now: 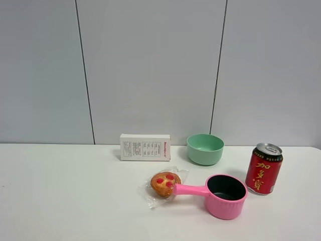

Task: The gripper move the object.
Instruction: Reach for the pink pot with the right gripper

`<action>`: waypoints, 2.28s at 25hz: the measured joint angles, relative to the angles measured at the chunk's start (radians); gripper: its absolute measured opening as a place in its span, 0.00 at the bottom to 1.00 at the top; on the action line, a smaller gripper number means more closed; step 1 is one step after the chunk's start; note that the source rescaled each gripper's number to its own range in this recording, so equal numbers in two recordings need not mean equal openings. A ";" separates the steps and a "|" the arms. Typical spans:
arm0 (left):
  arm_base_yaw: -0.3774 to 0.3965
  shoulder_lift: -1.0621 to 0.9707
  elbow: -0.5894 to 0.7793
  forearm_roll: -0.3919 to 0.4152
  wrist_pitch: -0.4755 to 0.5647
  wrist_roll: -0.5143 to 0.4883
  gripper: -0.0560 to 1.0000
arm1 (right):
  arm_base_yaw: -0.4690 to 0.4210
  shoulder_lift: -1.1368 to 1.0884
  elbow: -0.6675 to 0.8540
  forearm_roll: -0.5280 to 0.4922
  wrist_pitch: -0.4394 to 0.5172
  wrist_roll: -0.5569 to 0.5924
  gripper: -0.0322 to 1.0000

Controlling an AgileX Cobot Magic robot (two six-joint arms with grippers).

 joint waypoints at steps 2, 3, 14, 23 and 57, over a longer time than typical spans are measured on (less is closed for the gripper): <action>0.000 0.000 0.000 0.000 0.000 0.000 1.00 | 0.000 0.000 0.000 0.000 0.000 0.000 1.00; 0.000 0.000 0.000 0.000 0.000 0.000 1.00 | 0.000 0.000 0.000 0.000 0.000 0.000 1.00; 0.000 0.000 0.000 0.000 0.000 0.000 1.00 | 0.000 0.000 0.000 0.000 0.000 0.000 1.00; 0.000 0.000 0.000 -0.001 0.000 0.000 1.00 | 0.000 0.000 0.000 0.000 0.000 0.000 1.00; 0.000 0.000 0.000 -0.001 0.000 0.000 1.00 | 0.369 1.060 -0.581 0.214 -0.174 -0.239 1.00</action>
